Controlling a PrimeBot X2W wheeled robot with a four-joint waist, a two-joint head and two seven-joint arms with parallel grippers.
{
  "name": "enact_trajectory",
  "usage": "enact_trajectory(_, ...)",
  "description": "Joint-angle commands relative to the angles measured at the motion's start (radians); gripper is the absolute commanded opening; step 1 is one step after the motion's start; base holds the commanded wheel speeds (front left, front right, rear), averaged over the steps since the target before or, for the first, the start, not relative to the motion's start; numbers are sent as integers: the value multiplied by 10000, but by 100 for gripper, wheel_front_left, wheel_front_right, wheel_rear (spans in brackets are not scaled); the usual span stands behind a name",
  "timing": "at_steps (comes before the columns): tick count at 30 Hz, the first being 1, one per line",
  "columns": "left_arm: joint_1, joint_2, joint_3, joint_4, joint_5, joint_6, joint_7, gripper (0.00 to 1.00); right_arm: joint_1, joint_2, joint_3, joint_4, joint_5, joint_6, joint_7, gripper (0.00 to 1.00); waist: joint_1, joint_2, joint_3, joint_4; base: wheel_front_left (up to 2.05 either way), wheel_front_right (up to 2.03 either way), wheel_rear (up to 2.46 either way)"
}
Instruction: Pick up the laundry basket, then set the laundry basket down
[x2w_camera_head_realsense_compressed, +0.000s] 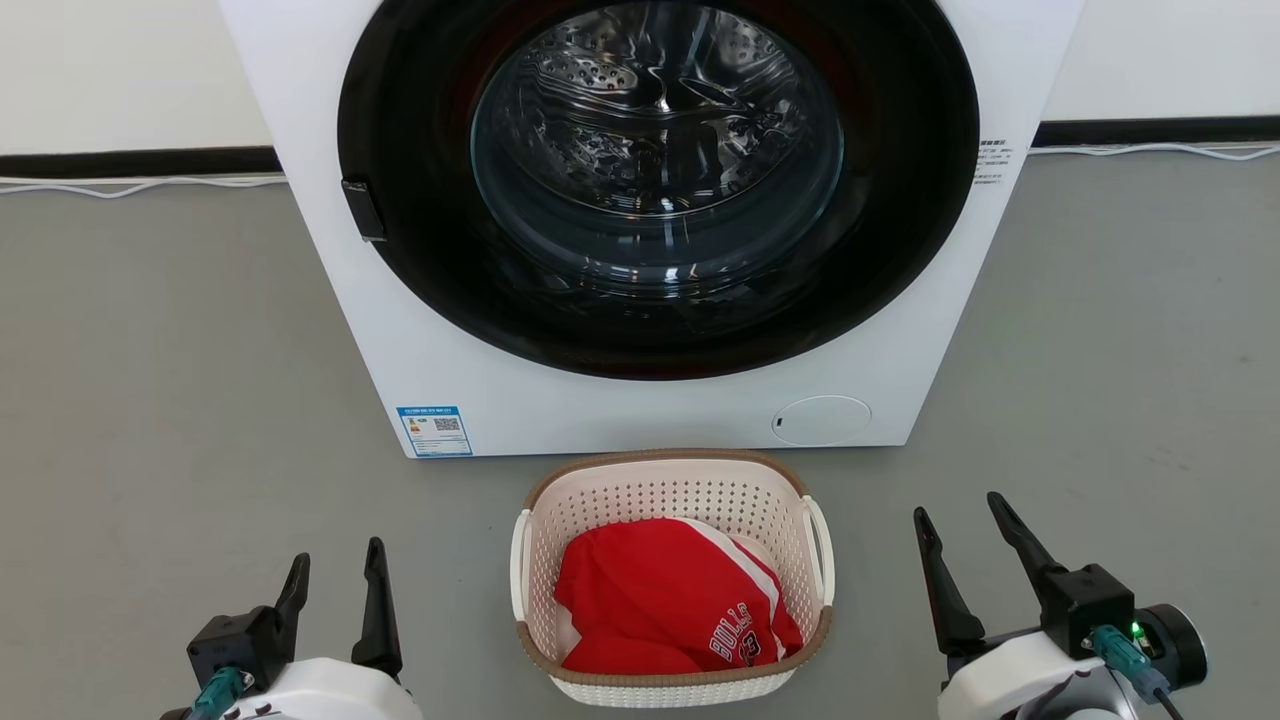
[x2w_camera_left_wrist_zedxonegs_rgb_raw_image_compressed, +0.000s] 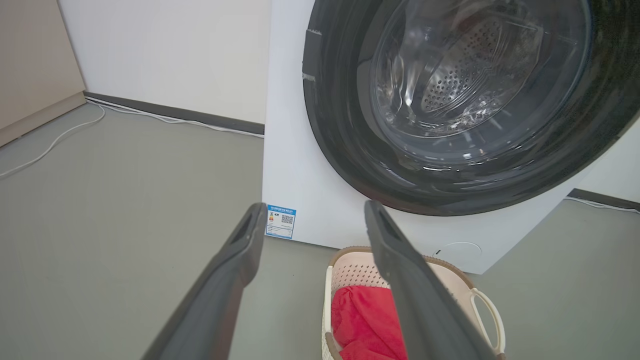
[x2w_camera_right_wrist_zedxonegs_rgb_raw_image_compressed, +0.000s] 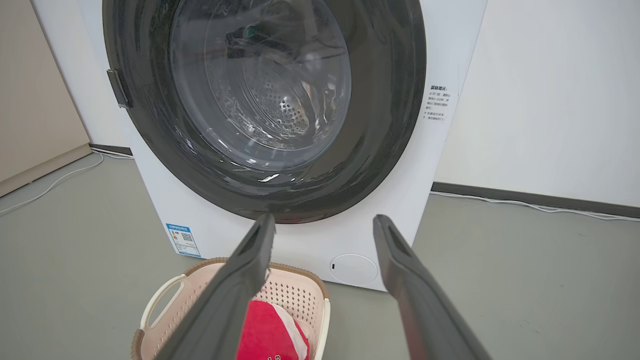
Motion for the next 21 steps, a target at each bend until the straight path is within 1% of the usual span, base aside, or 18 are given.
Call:
enact_trajectory(1, -547, 129, 288, -220, 60, 68, -137, 100, -278, -42, 291, -146, 80, 62, -137, 100, 0, -1, 5, 1, 0, 0, 0)
enact_trajectory(21, -581, 129, 312, -197, 72, 69, -138, 100, -239, -42, 275, -90, 234, 62, -137, 100, 0, -1, 53, -17, 0, 0, 0)
